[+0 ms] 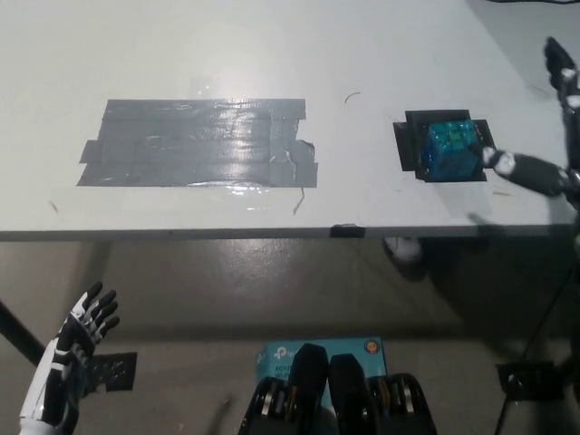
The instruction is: A rubick's cube is kept in the black marked spot on the table and the robot uses its right arm to pick it up and hands it to a person
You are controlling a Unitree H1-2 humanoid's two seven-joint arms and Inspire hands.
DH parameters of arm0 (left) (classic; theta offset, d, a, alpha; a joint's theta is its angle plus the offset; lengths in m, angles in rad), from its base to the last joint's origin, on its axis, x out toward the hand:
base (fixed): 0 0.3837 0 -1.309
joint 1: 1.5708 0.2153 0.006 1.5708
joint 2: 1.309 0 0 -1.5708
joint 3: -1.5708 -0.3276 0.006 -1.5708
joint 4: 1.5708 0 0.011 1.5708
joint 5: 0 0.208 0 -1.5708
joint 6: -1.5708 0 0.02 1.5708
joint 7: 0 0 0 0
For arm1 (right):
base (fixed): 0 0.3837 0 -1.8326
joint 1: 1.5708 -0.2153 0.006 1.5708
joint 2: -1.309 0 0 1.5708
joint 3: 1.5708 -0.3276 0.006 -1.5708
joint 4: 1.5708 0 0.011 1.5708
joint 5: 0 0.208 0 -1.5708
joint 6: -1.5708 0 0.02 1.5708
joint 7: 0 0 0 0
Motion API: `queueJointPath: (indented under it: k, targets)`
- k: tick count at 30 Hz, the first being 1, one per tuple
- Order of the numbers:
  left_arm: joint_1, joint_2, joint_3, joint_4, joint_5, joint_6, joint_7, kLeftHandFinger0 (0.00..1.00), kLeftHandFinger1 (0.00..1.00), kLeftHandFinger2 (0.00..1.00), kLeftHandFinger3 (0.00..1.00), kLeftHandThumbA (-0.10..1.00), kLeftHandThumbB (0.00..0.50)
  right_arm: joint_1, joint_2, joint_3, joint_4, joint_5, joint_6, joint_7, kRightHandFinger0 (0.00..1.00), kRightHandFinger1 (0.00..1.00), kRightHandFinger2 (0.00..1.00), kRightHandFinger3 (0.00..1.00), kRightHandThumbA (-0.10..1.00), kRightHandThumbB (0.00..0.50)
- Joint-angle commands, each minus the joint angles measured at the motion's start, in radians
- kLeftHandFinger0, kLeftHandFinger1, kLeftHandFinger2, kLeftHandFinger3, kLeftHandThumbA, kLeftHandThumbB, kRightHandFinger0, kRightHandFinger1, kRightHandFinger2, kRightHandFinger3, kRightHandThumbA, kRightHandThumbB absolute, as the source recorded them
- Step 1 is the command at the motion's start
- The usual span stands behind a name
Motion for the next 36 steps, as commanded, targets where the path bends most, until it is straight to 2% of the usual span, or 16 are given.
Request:
queueJointPath:
  k: [1, 5, 7, 14, 16, 22, 26, 32, 36]
  targets:
    - [-0.013, 0.016, 0.005, -0.028, -0.015, -0.024, -0.012, 1.0, 1.0, 1.0, 1.0, 1.0, 0.226, -0.086, -0.006, 0.017, 0.093, -0.033, 0.07, -0.051, 1.0, 1.0, 1.0, 1.0, 0.9, 0.389]
    - [-0.013, 0.015, 0.005, -0.028, -0.015, -0.024, -0.012, 1.0, 1.0, 1.0, 1.0, 1.0, 0.226, -0.09, -0.009, 0.023, 0.101, -0.029, 0.07, -0.059, 1.0, 1.0, 1.0, 1.0, 0.9, 0.39]
    - [-0.014, 0.019, 0.004, -0.039, -0.018, -0.011, -0.015, 1.0, 1.0, 1.0, 1.0, 1.0, 0.227, -0.18, 0.013, 0.025, 0.349, -0.005, 0.057, -0.081, 1.0, 1.0, 1.0, 1.0, 0.81, 0.363]
    - [-0.025, 0.02, 0.002, -0.028, -0.013, -0.022, -0.017, 1.0, 1.0, 1.0, 1.0, 1.0, 0.223, -0.247, 0.016, 0.021, 0.53, 0.018, -0.011, -0.108, 1.0, 1.0, 1.0, 1.0, 0.78, 0.344]
    - [-0.024, 0.019, 0.0, -0.027, -0.011, -0.025, -0.018, 1.0, 1.0, 1.0, 1.0, 1.0, 0.215, -0.265, 0.014, 0.029, 0.576, 0.013, -0.02, -0.116, 1.0, 1.0, 1.0, 1.0, 0.81, 0.369]
    - [-0.032, 0.022, 0.002, -0.034, -0.009, -0.013, -0.015, 1.0, 1.0, 1.0, 1.0, 1.0, 0.209, -0.302, 0.008, 0.054, 0.65, -0.002, -0.022, -0.139, 1.0, 1.0, 1.0, 1.0, 0.83, 0.361]
    - [-0.036, 0.024, 0.001, -0.032, -0.006, -0.016, -0.016, 1.0, 1.0, 1.0, 1.0, 1.0, 0.184, -0.308, 0.01, 0.057, 0.68, 0.012, -0.045, -0.147, 1.0, 1.0, 1.0, 1.0, 0.83, 0.38]
    - [-0.04, 0.023, 0.001, -0.036, -0.008, -0.004, -0.014, 1.0, 1.0, 1.0, 1.0, 0.99, 0.172, -0.305, 0.014, 0.066, 0.622, 0.02, 0.004, -0.121, 1.0, 1.0, 1.0, 1.0, 0.87, 0.379]
    - [-0.042, 0.022, 0.001, -0.039, -0.009, 0.005, -0.014, 1.0, 1.0, 1.0, 1.0, 0.97, 0.173, -0.313, 0.013, 0.081, 0.622, 0.009, 0.016, -0.122, 1.0, 1.0, 1.0, 1.0, 0.91, 0.399]
